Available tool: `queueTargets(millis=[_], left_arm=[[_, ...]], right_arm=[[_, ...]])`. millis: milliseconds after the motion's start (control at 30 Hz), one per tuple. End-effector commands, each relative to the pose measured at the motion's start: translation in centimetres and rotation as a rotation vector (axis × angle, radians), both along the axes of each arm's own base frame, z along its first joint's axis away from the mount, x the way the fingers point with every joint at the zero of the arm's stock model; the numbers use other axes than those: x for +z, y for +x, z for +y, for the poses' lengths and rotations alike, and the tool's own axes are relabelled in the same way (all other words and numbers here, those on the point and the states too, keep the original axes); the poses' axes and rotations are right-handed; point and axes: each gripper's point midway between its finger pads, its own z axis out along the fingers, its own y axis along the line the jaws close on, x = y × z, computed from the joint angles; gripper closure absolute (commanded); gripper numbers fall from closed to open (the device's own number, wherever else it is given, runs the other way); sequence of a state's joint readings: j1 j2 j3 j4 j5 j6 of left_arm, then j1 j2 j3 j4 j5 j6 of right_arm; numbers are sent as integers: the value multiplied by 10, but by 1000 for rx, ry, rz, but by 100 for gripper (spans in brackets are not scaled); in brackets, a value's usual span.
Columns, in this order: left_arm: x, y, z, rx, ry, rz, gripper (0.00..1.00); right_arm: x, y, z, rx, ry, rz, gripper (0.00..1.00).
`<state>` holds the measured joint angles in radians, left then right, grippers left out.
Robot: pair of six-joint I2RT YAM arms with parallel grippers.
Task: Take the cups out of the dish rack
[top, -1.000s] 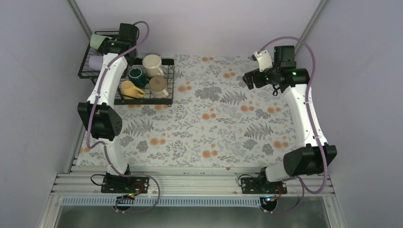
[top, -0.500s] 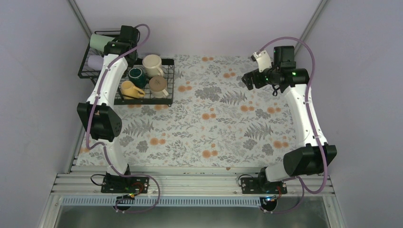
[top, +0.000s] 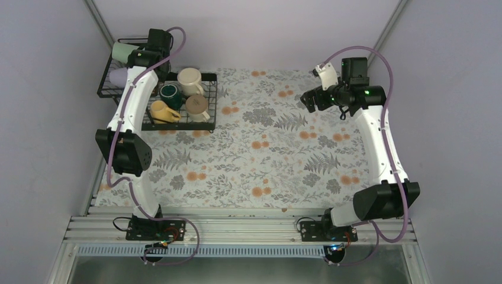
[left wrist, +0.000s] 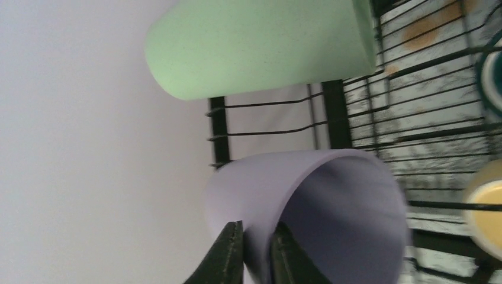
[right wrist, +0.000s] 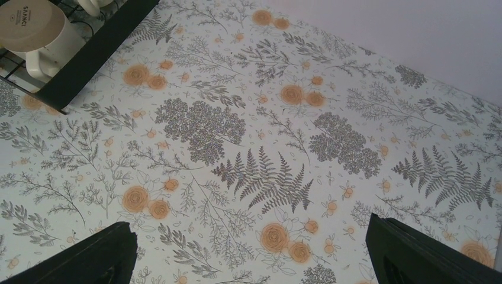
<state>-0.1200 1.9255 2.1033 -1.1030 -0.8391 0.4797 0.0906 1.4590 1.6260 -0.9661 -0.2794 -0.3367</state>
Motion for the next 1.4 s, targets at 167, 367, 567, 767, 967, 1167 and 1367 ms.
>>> queueTargets(millis=[167, 367, 567, 767, 967, 1167, 1367], left_arm=[[36, -8, 8, 36, 32, -84, 98], [65, -9, 1, 16, 7, -154, 98], [106, -12, -25, -45, -30, -269, 98], [152, -12, -102, -221, -134, -461, 98], [177, -8, -212, -449, -289, -612, 98], [138, 17, -314, -703, -518, -549, 97], [93, 47, -381, -867, -683, -477, 97]], right_arm=[[22, -14, 6, 34, 18, -52, 0], [22, -15, 6, 34, 20, -55, 0], [24, -14, 5, 31, 20, -58, 0], [22, -7, -11, -50, -45, -75, 0], [18, -3, -50, -210, -163, -87, 0], [7, -8, -102, -369, -288, -65, 0], [21, -20, -138, -468, -292, -81, 0]])
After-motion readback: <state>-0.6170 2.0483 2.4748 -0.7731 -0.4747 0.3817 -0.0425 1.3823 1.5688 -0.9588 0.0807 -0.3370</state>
